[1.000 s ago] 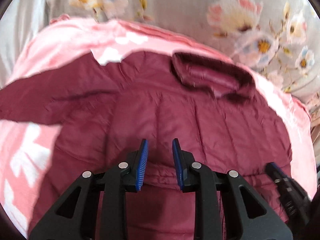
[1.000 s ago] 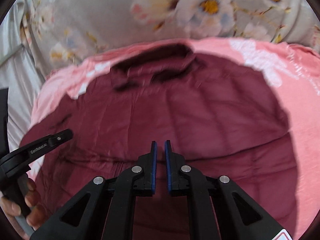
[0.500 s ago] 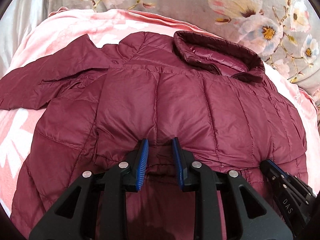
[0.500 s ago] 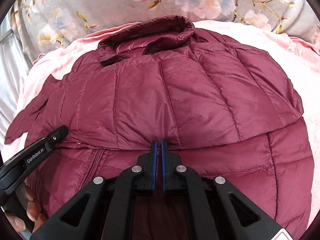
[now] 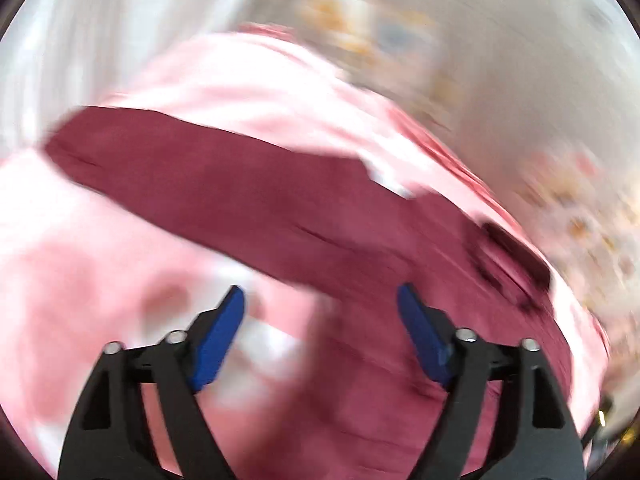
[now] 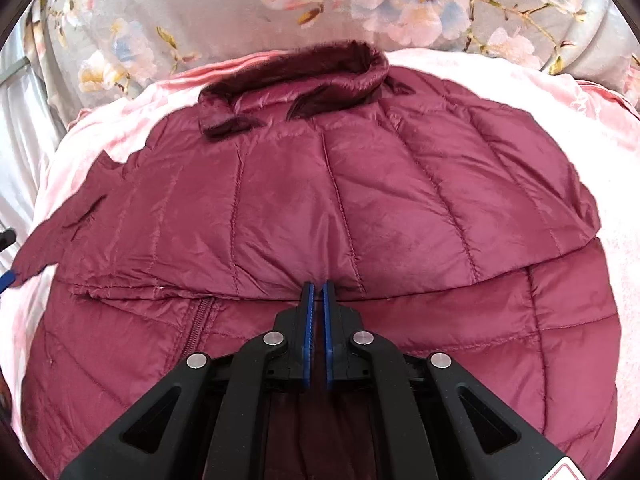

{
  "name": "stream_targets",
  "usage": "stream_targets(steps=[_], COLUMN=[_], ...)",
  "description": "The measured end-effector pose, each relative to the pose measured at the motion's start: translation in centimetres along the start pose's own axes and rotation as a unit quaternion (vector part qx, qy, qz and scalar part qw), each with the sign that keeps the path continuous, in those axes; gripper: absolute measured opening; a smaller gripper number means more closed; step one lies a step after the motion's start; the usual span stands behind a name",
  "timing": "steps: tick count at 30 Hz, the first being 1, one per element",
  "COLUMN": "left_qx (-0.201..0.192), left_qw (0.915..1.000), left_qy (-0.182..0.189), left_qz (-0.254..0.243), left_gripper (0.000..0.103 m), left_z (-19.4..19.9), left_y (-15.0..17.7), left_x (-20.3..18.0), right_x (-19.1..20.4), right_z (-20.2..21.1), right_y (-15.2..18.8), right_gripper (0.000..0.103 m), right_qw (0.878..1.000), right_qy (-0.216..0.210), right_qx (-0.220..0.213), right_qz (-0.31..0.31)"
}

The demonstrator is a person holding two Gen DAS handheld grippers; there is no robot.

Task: Fold large clothes
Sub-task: 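Grasp the other sleeve cuff with the left gripper and fold it across the body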

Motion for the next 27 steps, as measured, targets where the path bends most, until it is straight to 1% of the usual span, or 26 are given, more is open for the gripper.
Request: stream_targets(steps=[1,2,3,4,5,6,7,8,9,11,12,13,14,15,16,17,18,20,21,22,23,25,26,27], left_qx=[-0.003,-0.002,0.006,0.01,0.013,0.018,0.022,0.027,0.032,0.03,0.025,0.021,0.019,0.022,0.032,0.039,0.041,0.018,-0.002,-0.018,-0.029,-0.048,-0.057,-0.068], left_qw=[0.9995,0.9984,0.995,0.9913,0.9869,0.9797,0.9737,0.9698,0.9633,0.9567,0.9558,0.9572,0.9596,0.9632,0.9667,0.9681,0.9709,0.9777,0.9842,0.9887,0.9916,0.9953,0.9957,0.9951], left_qy=[-0.017,-0.025,-0.038,-0.046,-0.051,-0.062,-0.067,-0.068,-0.07,-0.056,-0.053,-0.051,-0.055,-0.055,-0.046,-0.04,-0.028,-0.024,-0.021,-0.014,-0.003,0.031,0.047,0.067], left_qz=[0.028,0.05,0.092,0.123,0.153,0.189,0.217,0.233,0.257,0.284,0.288,0.284,0.275,0.262,0.25,0.244,0.234,0.208,0.176,0.148,0.126,0.079,0.056,0.023], left_gripper=[0.08,0.083,0.083,0.083,0.083,0.083,0.083,0.082,0.082,0.08,0.08,0.078,0.068,0.057,0.03,0.005,0.001,0.001,0.0,0.0,0.0,0.0,0.0,0.0], left_z=[-0.2,-0.5,-1.1,-1.6,-2.2,-3.0,-3.8,-4.3,-4.9,-5.6,-5.7,-5.8,-6.0,-6.5,-7.0,-7.2,-7.3,-5.9,-4.5,-3.0,-1.7,1.3,2.6,4.4], left_y=[-1.7,-2.7,-4.1,-5.0,-5.6,-6.3,-6.7,-6.9,-7.1,-7.6,-7.9,-8.2,-8.5,-8.8,-9.0,-9.2,-9.7,-10.7,-11.6,-12.4,-12.8,-13.6,-13.9,-13.7], left_x=[3.0,5.2,8.8,11.4,13.9,17.1,19.4,20.7,22.6,24.2,24.5,24.5,24.1,23.6,22.7,21.9,20.8,18.5,16.2,14.0,12.0,6.3,3.5,-0.5], right_x=[-0.1,-0.1,-0.1,0.0,0.0,0.1,0.2,0.5,0.9,1.6,2.1,2.7,2.9,3.5,3.8,4.4,4.7,5.5,5.9,6.1,6.7,7.0,7.0,7.1], right_z=[0.5,1.0,1.7,2.4,2.9,3.7,4.2,4.9,5.8,7.0,7.6,8.3,8.5,8.9,8.9,9.2,9.4,9.9,10.3,10.6,11.4,12.1,12.5,12.7], right_y=[-0.2,-0.3,-0.5,-0.6,-0.6,-0.4,-0.3,0.1,0.6,1.5,2.0,2.7,3.0,3.6,4.0,4.6,5.0,5.9,6.4,6.7,7.4,7.9,8.2,8.4], right_gripper=[0.008,0.011,0.011,0.011,0.011,0.011,0.011,0.011,0.011,0.013,0.017,0.019,0.022,0.023,0.024,0.024,0.024,0.024,0.024,0.024,0.024,0.026,0.027,0.028], right_qw=[1.0,1.0,0.999,0.999,0.999,0.998,0.998,0.997,0.997,0.997,0.997,0.997,0.997,0.997,0.998,0.998,0.998,0.997,0.997,0.997,0.996,0.996,0.995,0.995], right_qy=[-0.001,-0.003,-0.007,-0.013,-0.02,-0.03,-0.035,-0.043,-0.046,-0.047,-0.049,-0.05,-0.052,-0.055,-0.056,-0.052,-0.05,-0.055,-0.059,-0.062,-0.077,-0.082,-0.085,-0.086], right_qx=[-0.011,-0.02,-0.033,-0.042,-0.045,-0.048,-0.05,-0.049,-0.048,-0.051,-0.051,-0.051,-0.05,-0.046,-0.043,-0.04,-0.039,-0.038,-0.038,-0.038,-0.036,-0.038,-0.038,-0.038], right_qz=[-0.002,-0.004,-0.007,-0.012,-0.018,-0.028,-0.033,-0.036,-0.033,-0.022,-0.015,-0.009,-0.007,-0.001,0.003,0.011,0.016,0.024,0.026,0.027,0.026,0.026,0.026,0.027])
Point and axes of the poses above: each gripper's, at about its wrist camera, not at the fingertips, and z roughly against the way its jaws point, x to its left, y to its underside, the point moved 9 cm from there along -z, roughly the way its jaws point, and after that the axes turned 4 degrees about -y, right-handed, at the moved point
